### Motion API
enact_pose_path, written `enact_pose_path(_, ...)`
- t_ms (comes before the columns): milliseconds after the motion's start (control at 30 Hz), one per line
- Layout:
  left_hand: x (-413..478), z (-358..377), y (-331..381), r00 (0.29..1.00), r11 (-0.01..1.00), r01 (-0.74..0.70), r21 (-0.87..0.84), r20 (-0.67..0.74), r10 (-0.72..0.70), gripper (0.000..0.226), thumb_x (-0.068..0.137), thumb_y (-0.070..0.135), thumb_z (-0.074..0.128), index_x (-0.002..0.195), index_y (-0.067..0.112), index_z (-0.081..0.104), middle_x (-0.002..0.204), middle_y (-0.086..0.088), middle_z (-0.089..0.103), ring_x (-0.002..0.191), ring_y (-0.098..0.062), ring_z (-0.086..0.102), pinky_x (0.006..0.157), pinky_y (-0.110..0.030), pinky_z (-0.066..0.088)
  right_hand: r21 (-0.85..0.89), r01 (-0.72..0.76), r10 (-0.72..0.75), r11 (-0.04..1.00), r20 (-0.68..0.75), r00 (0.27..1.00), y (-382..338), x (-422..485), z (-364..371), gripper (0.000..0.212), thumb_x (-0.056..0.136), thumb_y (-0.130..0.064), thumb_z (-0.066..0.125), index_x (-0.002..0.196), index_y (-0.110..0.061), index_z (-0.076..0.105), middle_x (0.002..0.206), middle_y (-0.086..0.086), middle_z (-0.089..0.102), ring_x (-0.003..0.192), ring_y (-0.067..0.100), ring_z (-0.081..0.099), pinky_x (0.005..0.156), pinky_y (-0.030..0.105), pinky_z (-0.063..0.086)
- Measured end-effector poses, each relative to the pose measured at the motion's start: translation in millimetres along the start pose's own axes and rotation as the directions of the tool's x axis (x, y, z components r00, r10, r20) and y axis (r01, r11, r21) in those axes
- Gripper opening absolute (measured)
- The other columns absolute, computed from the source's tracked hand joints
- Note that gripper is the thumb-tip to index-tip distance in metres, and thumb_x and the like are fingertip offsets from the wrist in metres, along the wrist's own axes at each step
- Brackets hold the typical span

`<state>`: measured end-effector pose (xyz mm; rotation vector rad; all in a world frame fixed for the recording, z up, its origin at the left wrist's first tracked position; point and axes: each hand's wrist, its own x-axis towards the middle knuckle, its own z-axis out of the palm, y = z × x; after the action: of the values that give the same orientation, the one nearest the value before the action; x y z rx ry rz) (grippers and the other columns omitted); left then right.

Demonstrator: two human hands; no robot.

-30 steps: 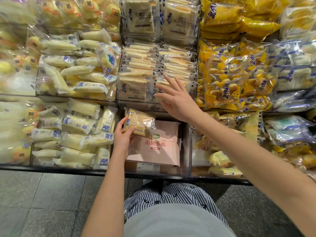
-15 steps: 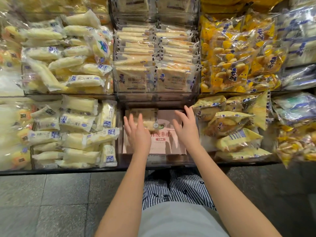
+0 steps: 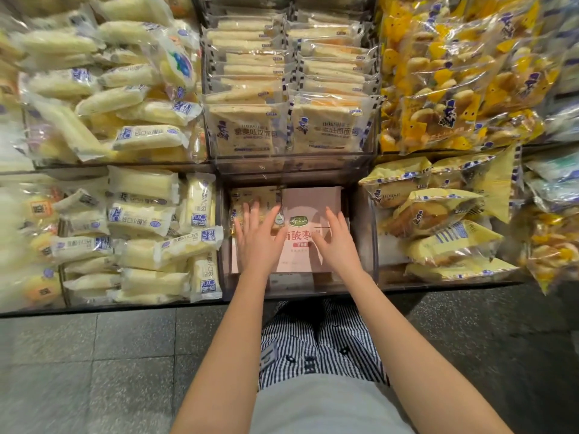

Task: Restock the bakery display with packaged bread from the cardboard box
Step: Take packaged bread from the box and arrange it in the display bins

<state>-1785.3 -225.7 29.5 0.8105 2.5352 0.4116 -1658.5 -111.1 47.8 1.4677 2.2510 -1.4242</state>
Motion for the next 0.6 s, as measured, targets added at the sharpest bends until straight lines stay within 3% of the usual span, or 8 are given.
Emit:
enact_pose_path(333, -12, -14, 9, 0.996, 0.957, 0.063, -0.285, -0.036, -0.076, 0.042, 0.099, 0.028, 0.053, 0.141, 0.031, 0.05, 0.163, -0.002, 0.021, 0.152, -0.019, 0.005, 0.123, -0.044, 0.01, 0.028, -0.05, 0.049, 0.998, 0.051, 0.997, -19, 9, -4, 0.064, 0.102, -0.031, 0.046, 0.156, -0.029, 0.013, 0.164, 0.01, 0.006, 0.15, 0.027, 0.017, 0.116, 0.043, 0.025)
enact_pose_path(433, -20, -24, 13, 0.994, 0.955, 0.047, -0.294, -0.079, -0.074, 0.041, 0.1, 0.025, 0.051, 0.141, 0.029, 0.05, 0.162, -0.002, 0.024, 0.151, -0.017, 0.007, 0.12, -0.041, 0.011, 0.027, 0.006, -0.007, 1.0, 0.023, 1.0, -25, 1, -12, 0.064, 0.102, -0.025, 0.048, 0.157, -0.025, 0.014, 0.163, 0.009, 0.013, 0.148, 0.025, 0.022, 0.115, 0.038, 0.027)
enact_pose_path(600, -33, -44, 43, 0.982, 0.962, -0.034, -0.272, -0.188, -0.018, 0.046, 0.099, 0.017, 0.049, 0.145, 0.023, 0.047, 0.157, -0.005, 0.033, 0.149, -0.02, 0.016, 0.121, -0.039, 0.015, 0.056, 0.14, -0.136, 0.989, -0.066, 0.988, -36, -29, -50, 0.061, 0.103, -0.022, 0.044, 0.156, -0.031, 0.015, 0.165, 0.004, 0.009, 0.151, 0.018, 0.01, 0.116, 0.03, 0.02)
